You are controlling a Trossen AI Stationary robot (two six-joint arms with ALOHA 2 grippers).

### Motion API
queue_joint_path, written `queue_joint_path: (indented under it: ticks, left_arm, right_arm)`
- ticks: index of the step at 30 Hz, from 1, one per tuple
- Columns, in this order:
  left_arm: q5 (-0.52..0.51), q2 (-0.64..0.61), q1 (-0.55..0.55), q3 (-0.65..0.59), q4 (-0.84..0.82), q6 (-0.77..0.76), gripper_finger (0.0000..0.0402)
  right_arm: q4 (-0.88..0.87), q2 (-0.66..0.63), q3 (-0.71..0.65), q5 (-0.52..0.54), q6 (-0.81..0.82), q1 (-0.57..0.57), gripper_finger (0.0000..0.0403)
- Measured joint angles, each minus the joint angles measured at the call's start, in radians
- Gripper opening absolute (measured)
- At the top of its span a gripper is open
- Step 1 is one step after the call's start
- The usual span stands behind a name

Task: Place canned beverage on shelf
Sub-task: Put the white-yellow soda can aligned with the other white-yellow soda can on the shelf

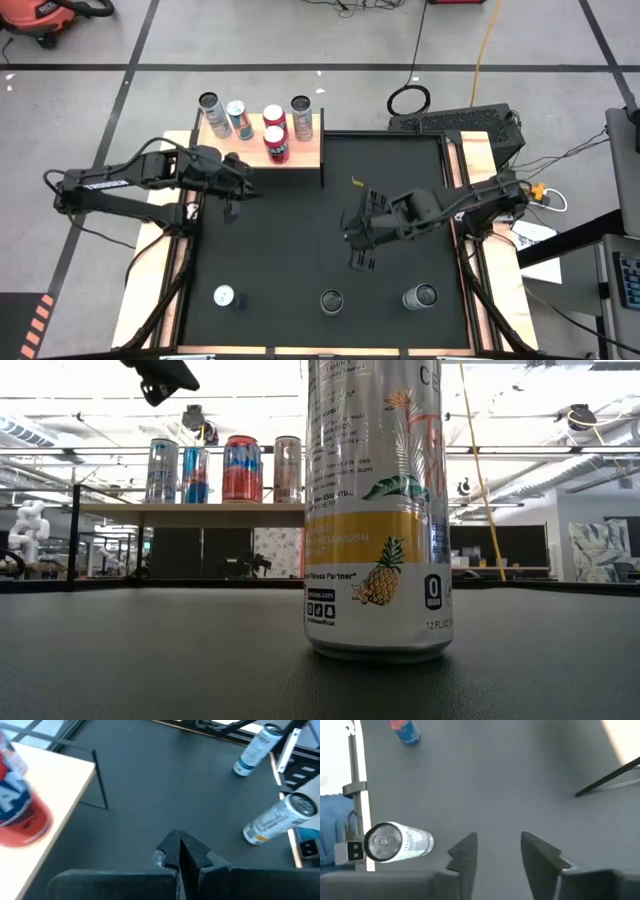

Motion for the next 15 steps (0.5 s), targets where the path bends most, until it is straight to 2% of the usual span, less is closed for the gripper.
queue_joint_path:
  ticks: [10, 12, 15]
  left_arm:
    - [-0.002, 0.0, -0.083, -0.002, 0.034, -0.002, 0.0001]
    - [-0.004, 0.0, -0.095, -0.002, 0.034, -0.002, 0.0001]
    - [-0.011, 0.0, -0.107, -0.002, 0.034, -0.004, 0.0001]
  right_arm:
    - [-0.03, 0.128, 0.0, -0.006, 0.089, 0.017, 0.0245]
    - [-0.04, 0.157, 0.0, -0.052, 0.088, 0.011, 0.0265]
    - [-0.039, 0.186, 0.0, -0.198, 0.041, 0.001, 0.0287]
